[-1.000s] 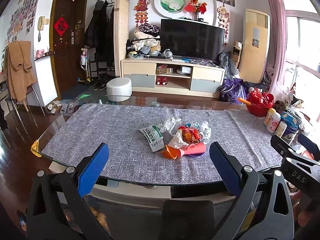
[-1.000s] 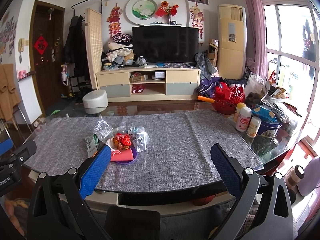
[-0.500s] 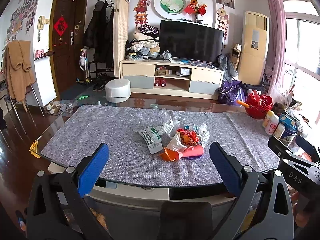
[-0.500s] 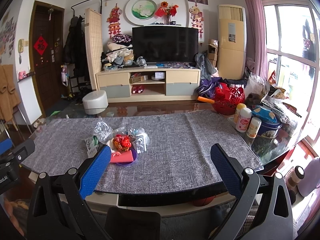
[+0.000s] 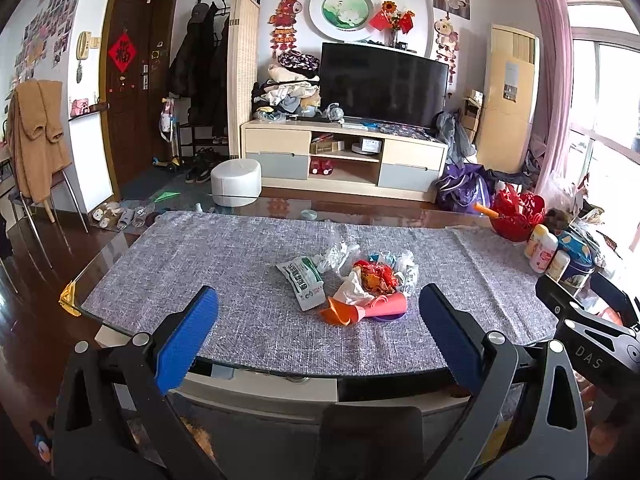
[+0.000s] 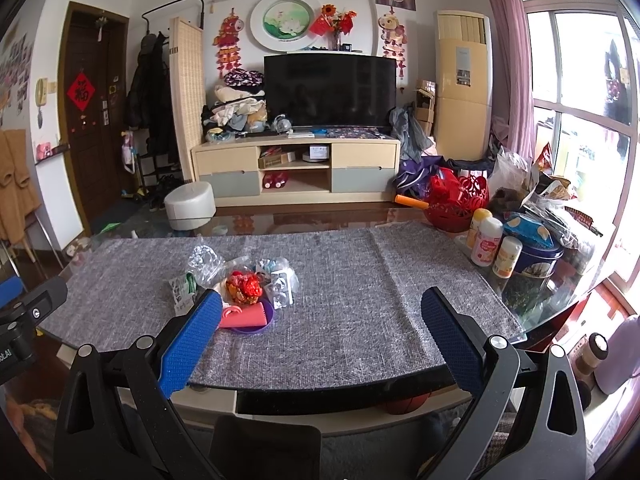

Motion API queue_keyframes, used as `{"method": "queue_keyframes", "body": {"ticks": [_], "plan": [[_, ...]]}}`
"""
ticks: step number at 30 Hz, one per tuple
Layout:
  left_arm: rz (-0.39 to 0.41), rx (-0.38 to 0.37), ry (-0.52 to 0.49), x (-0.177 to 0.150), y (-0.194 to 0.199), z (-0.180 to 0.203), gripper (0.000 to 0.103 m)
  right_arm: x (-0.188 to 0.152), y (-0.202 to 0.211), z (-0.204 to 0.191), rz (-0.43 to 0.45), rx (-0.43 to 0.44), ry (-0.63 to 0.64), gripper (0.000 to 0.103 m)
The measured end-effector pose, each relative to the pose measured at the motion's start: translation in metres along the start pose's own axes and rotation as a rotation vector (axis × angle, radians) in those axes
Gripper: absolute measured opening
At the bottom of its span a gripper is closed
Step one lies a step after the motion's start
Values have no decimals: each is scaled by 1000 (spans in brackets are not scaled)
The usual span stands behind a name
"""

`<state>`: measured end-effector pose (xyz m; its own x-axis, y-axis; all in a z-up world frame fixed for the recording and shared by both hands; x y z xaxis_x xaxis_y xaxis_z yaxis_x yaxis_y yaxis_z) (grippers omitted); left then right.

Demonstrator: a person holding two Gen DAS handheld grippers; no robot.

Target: Collect trash

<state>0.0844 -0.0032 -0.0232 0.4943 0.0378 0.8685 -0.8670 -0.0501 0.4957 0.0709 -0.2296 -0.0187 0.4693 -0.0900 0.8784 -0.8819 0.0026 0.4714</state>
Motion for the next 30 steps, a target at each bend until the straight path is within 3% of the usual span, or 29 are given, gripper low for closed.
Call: {"method": "queue_keyframes", "body": {"ticks": [20, 25, 30], "plan": [[-48, 14, -20, -16, -22, 1, 95, -15, -18, 11, -40, -13, 1, 100], [-32, 108, -101, 2, -40, -5, 95, -1, -33, 14, -41, 5, 4, 100], [-28, 113, -106, 24, -59, -12, 95, 7, -58, 13, -72, 14, 18, 100]]}}
Point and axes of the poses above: each gripper's, at about its wrist camera, not at the fingertips, and y roughly against the way its jaws point, z to its right, x to its top, the point moved 10 cm from there along -y, roughly the way its jaws point, and after that the axes turned 6 degrees about x, right-handed, at the moved point
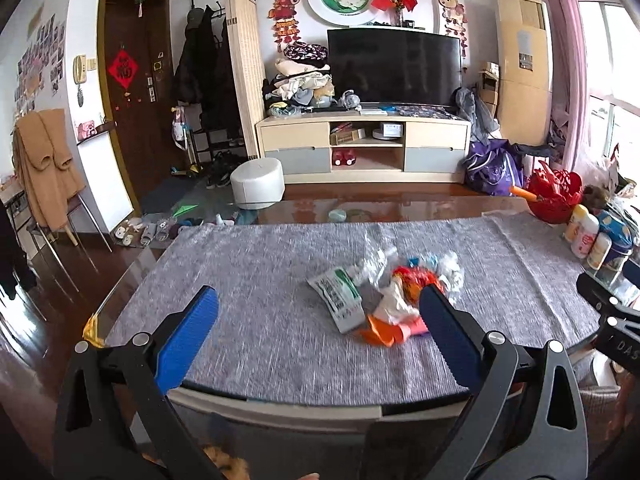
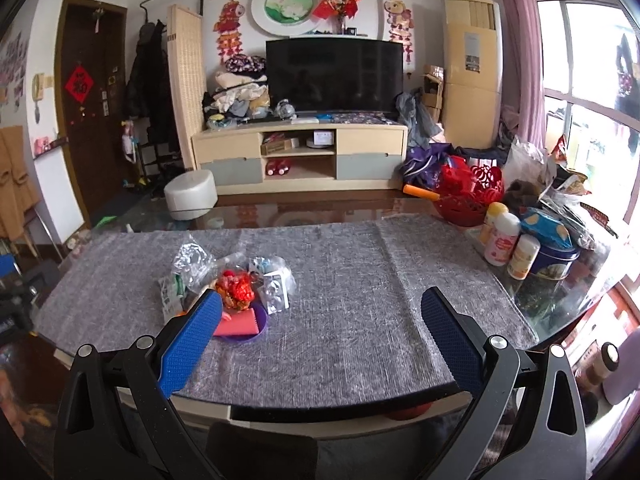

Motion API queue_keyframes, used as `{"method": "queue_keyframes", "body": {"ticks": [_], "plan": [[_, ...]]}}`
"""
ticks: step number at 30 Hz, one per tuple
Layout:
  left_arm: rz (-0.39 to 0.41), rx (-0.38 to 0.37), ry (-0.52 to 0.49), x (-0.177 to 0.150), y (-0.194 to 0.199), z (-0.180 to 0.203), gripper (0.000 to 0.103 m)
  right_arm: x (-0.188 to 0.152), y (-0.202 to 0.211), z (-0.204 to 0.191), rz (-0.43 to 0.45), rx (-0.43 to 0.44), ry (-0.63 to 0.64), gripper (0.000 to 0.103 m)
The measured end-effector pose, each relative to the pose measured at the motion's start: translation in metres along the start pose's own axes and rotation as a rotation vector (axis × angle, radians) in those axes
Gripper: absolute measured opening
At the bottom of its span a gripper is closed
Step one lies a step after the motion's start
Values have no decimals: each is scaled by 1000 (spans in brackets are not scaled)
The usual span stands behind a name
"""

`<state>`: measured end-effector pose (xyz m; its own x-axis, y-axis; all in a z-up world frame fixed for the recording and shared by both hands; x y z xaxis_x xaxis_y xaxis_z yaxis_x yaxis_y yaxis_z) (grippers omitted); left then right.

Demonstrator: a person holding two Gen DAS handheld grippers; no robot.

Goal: Collect trash
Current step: 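Grasp the clear blister pack with the right tool while the left tool grasps the orange scrap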

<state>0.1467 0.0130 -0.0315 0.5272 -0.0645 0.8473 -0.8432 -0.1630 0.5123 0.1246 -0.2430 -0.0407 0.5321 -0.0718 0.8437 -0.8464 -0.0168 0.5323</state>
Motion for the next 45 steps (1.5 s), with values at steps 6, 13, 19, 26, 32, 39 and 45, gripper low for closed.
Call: {"method": "queue_keyframes", "body": {"ticks": [6, 13, 19, 26, 32, 39, 45], "plan": [[-62, -11, -55, -6, -40, 9, 95, -7, -46, 0, -90, 65, -46, 100], [-143, -64, -90, -32, -91, 23, 95, -26, -103, -5, -181, 87, -57, 92], [-208, -106, -106, -55, -125, 32, 92, -43, -149, -21, -254, 164, -54, 67], [-300, -202, -80, -83, -148, 42, 69, -51, -190, -35, -308, 225, -68, 49], [-332, -247, -109, -94, -158, 60, 64, -53, -210, -37, -320, 235, -72, 49], [-401, -276, -108, -111, -178, 73, 48, -56, -220, -40, -328, 243, -69, 45], [-423, -322, -95, -116, -184, 83, 25, -63, -227, -42, -344, 262, -58, 32]]}}
Point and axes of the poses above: each gripper's, at about its wrist camera, not at the fingertips, and y roughly against the way its jaws point, z to its right, x to its top, the point moved 10 cm from there along -y, roughly the way its jaws point, and after that the axes turned 6 degrees about x, right-handed, at the moved point
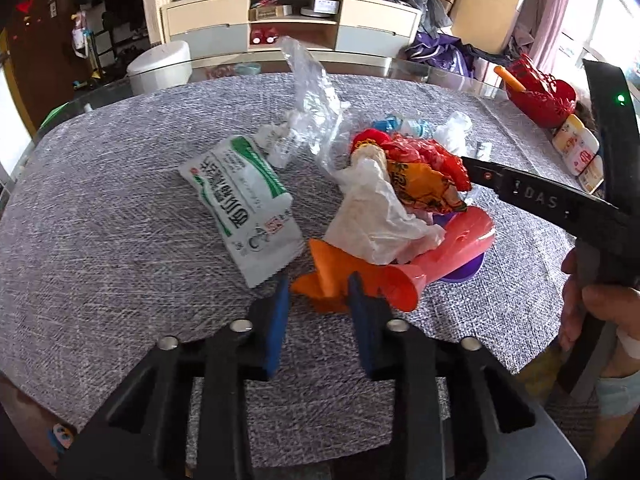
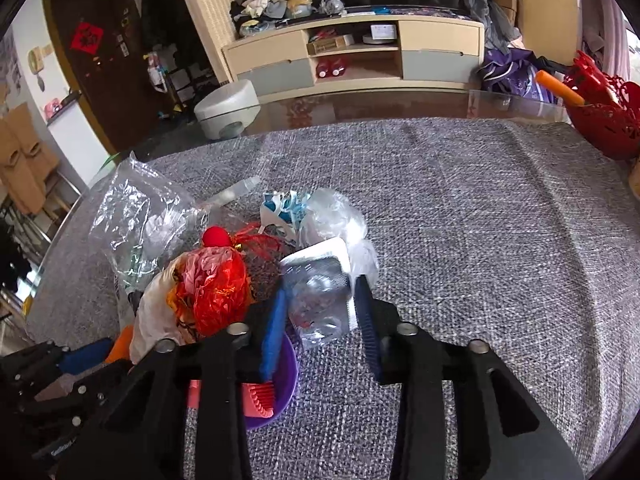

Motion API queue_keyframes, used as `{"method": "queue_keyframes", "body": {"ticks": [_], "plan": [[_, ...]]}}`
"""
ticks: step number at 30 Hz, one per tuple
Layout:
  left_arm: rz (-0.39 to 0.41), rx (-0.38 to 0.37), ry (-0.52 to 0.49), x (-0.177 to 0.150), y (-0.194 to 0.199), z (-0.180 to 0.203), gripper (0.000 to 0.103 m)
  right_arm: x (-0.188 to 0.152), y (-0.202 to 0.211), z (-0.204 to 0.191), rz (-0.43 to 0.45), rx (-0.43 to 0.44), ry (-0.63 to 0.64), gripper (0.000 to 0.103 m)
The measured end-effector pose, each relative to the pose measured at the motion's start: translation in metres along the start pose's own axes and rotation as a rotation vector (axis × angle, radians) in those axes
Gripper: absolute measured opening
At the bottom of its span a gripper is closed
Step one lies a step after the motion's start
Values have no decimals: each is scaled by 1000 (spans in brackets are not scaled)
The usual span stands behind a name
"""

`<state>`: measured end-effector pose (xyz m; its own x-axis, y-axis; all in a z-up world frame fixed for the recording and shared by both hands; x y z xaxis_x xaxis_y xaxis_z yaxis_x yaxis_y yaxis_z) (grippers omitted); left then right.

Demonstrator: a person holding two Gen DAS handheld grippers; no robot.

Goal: Collect trash
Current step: 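Grasp the clear blister pack with the right tool while the left tool grasps the orange scrap, then lower both tools below the table edge and release items into the bin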

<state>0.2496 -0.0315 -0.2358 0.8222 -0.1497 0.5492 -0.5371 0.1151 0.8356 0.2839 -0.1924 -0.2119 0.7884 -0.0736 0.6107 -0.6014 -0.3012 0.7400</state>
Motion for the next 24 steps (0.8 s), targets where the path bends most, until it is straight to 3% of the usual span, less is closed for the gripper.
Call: {"method": "queue_keyframes", "body": {"ticks": [8, 10, 19, 24], "plan": [[22, -7, -13, 2, 2, 5, 21, 6, 15, -1, 34, -9, 15, 28], [32, 2, -13, 3, 7, 4, 3, 10, 25, 0, 55, -20, 18, 28], [99, 54, 17, 8, 47, -18, 4, 24, 70, -5, 128, -37, 48, 28], [149, 64, 7, 4, 85, -16, 4, 13, 106, -21, 158, -24, 80, 28]]}}
Point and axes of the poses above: each gripper's, at about its wrist camera, not at the fingertips, and y roughly against the way its jaws point, z to its right, x to its top, the point moved 10 cm from there along -y, roughly the way its jaws point, and after that the axes turned 6 degrees about x, right-handed, at the moved point
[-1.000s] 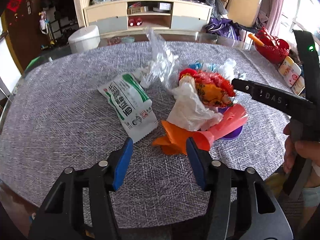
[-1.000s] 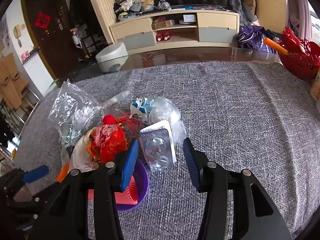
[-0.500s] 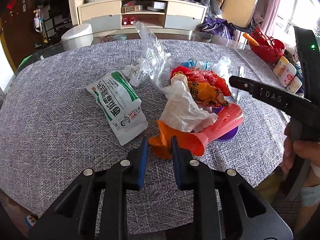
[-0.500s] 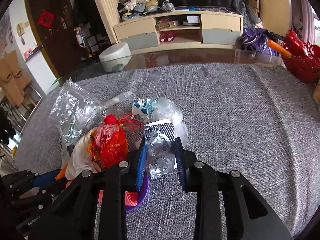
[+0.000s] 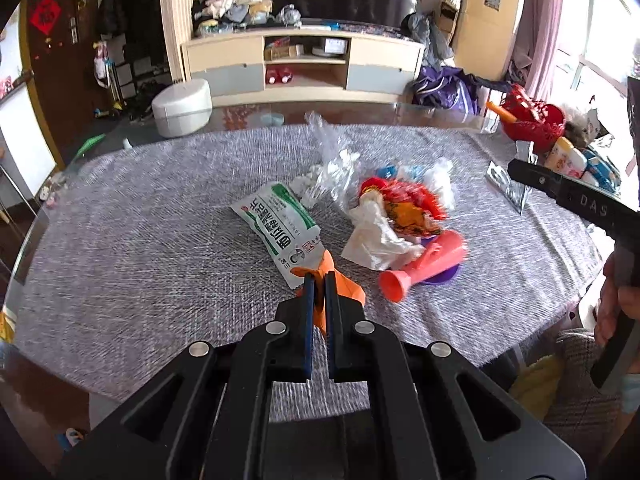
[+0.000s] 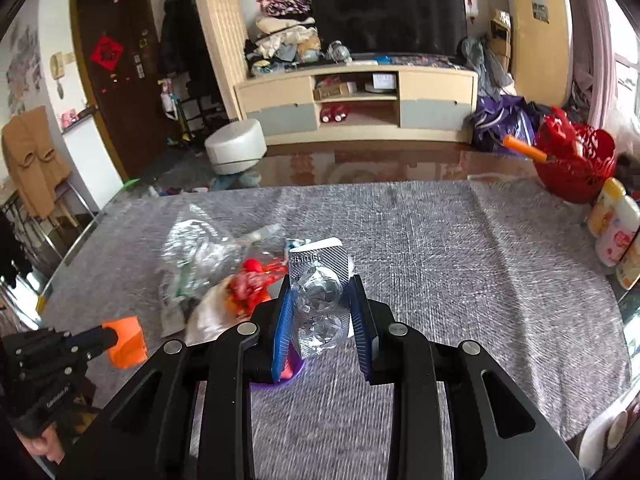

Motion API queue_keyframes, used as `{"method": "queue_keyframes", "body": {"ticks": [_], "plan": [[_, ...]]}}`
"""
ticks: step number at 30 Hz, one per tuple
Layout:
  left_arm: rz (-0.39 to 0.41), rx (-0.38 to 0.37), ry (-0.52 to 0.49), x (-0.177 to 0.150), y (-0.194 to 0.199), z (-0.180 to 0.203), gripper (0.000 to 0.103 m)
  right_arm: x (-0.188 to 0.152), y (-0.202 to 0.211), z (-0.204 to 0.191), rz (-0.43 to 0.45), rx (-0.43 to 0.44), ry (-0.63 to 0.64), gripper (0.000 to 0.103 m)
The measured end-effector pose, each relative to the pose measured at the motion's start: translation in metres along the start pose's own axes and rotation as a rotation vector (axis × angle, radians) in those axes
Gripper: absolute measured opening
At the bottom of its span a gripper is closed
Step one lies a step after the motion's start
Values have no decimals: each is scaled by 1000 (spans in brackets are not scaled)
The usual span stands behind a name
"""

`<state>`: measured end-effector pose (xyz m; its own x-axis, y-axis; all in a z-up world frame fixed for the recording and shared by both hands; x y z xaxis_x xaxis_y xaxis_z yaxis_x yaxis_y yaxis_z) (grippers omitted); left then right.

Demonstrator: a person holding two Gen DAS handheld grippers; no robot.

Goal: Collect trash
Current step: 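Lower both tools below the table edge and release items into the bin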

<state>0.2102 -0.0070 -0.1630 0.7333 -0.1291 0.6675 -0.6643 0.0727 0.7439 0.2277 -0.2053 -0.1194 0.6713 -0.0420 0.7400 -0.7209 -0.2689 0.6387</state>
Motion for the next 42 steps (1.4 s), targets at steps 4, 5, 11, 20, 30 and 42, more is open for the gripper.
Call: {"method": "queue_keyframes", "body": {"ticks": [4, 5, 11, 20, 30, 42], "plan": [[31, 7, -7, -3, 29, 5, 4, -11, 29, -10, 7, 5, 22, 28], [38, 7, -10, -6, 37, 7, 4, -15, 34, -12, 4, 12, 22, 28], [45, -29, -21, -32, 67, 25, 4, -52, 63, -19, -28, 31, 22, 28], [-69, -85, -16, -106, 60, 53, 4, -142, 58, -23, -167, 50, -9, 28], [-282, -148, 17, -205, -5, 74, 4, -235, 16, -11, -356, 45, -79, 28], [-372, -193, -25, -238, -32, 87, 7, -269, -11, -11, -453, 87, -117, 30]]}}
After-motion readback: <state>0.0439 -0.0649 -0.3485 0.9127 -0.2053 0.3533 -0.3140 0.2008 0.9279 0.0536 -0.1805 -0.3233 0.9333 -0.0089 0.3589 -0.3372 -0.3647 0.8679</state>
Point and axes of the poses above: each gripper's, at about its wrist camera, not at the fingertips, and y roughly against the way its jaws point, z to its right, x to its top, the point moved 10 cm from there along -y, roughly the way its jaws point, and after that the axes turned 6 degrees about x, right-handed, at the moved point
